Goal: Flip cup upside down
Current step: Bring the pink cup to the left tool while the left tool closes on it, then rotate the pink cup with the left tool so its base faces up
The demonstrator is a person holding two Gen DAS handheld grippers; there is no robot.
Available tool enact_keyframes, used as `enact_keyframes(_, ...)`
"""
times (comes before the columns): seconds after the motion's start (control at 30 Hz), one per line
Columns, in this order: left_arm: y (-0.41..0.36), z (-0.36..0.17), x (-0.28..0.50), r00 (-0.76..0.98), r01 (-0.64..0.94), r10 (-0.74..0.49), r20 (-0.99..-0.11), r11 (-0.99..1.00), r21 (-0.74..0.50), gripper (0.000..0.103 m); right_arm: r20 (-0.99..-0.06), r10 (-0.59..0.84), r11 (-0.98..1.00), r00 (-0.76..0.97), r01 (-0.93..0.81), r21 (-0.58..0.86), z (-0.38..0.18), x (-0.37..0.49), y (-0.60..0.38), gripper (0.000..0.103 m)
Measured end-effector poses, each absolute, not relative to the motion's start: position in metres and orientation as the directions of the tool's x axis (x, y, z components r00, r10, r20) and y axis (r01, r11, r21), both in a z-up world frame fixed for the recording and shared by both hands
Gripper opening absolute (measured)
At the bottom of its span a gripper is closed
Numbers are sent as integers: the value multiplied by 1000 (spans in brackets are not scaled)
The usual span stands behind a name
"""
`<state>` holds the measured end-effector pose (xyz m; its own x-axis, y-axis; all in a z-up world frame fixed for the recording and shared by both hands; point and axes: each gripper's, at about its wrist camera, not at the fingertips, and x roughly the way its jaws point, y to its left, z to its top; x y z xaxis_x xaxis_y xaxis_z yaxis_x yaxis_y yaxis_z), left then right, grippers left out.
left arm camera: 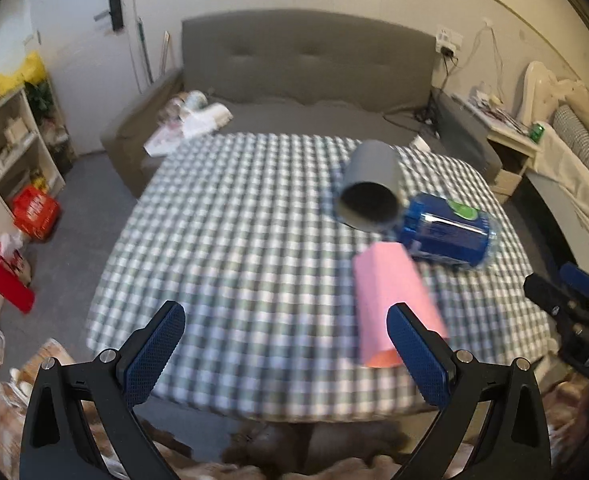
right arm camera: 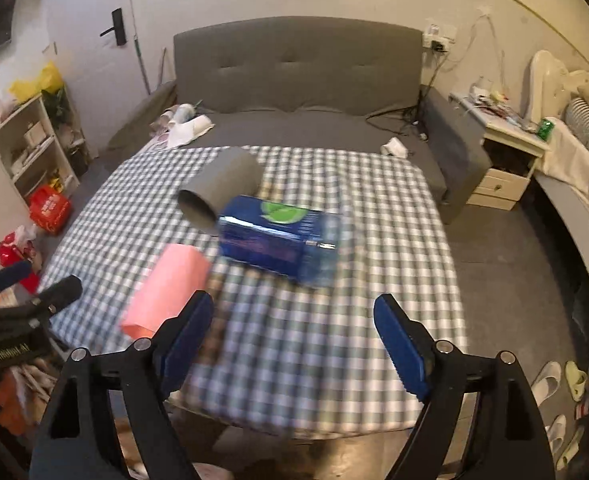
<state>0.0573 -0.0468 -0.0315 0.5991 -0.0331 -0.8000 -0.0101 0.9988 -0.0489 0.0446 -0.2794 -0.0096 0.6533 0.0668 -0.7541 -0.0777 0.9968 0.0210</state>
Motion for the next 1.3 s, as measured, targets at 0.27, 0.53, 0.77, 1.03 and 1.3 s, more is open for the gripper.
enact_keyframes(0.27,-79,-32,83,496,33,-65,-866,998,-56,103,-768,86,995,634,-100,28,-7,45,-288,84)
enact_keyframes(0.53,-86,-51,114,394,28,-106,-913,994,-104,103,-794,88,995,601,-88,43,-24,60,-294,84)
enact_keyframes(0.77,-92,-71,142,308,57,-132,-942,991,-120,103,-820,70,996,568,-92,22,-40,74,-291,84)
enact_keyframes(1.03,-105,-84,160,248,106,-160,-955,985,-137,97,-834,79,996,546,-87,37,-51,93,-293,84)
enact_keyframes(1.3,-115,-96,167,189,123,-225,-956,971,-205,70,-834,49,999,549,-45,29,-55,102,-299,84)
